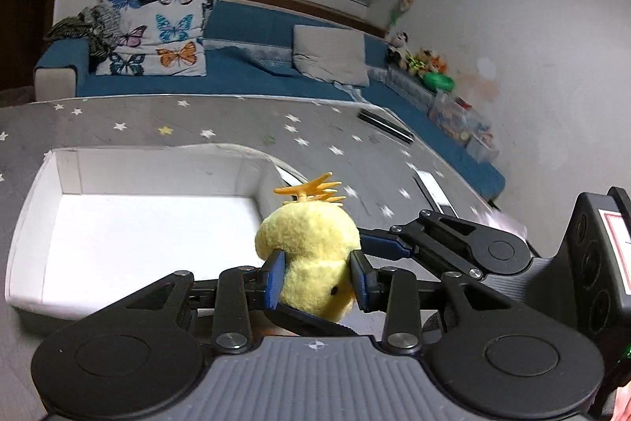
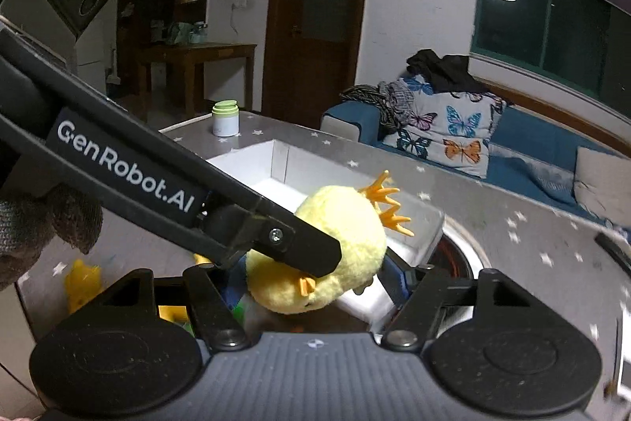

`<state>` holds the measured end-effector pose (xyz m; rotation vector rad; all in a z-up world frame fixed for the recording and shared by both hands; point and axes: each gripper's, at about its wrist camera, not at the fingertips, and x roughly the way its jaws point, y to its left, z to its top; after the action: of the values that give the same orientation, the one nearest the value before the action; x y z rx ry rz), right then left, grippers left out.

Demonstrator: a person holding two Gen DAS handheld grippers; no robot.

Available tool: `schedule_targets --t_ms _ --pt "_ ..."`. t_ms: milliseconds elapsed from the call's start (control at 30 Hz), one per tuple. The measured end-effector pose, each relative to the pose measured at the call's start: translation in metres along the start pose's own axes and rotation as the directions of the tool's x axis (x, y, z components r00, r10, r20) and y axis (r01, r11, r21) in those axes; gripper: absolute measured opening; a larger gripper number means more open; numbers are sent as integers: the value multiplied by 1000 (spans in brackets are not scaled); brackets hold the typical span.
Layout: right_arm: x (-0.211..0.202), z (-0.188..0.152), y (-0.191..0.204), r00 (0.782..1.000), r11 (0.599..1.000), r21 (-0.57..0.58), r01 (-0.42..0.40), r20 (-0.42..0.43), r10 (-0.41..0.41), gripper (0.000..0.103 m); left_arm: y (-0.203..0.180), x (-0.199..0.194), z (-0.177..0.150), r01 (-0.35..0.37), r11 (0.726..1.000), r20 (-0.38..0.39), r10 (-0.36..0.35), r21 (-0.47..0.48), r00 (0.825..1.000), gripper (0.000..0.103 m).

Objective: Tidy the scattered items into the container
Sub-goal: 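Carry the plush chick into the white box and open the left gripper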

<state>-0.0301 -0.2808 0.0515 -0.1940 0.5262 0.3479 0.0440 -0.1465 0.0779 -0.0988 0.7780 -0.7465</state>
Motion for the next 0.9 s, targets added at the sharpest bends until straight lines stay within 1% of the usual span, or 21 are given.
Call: schedule_targets --t_ms 100,200,300,433,667,900 --pt "30 16 -8 1000 1000 -22 -10 -24 9 69 25 16 16 10 999 -21 -11 -47 1000 38" --pt "59 24 -16 998 999 -24 -25 -63 23 69 49 36 26 22 996 -53 -26 -91 998 38" --pt "85 26 -22 993 999 -21 -40 -111 38 69 73 54 30 36 990 -87 -48 -140 995 38" --pt "118 24 -28 981 998 -19 -61 -185 57 69 96 75 33 44 980 -124 -69 -193 990 38" --pt "148 18 -33 958 996 -40 -81 -281 66 69 115 95 27 50 967 -170 -94 -249 981 38" --pt "165 17 -34 944 996 -35 -80 -323 65 69 124 102 22 55 958 -186 -111 -281 976 38"
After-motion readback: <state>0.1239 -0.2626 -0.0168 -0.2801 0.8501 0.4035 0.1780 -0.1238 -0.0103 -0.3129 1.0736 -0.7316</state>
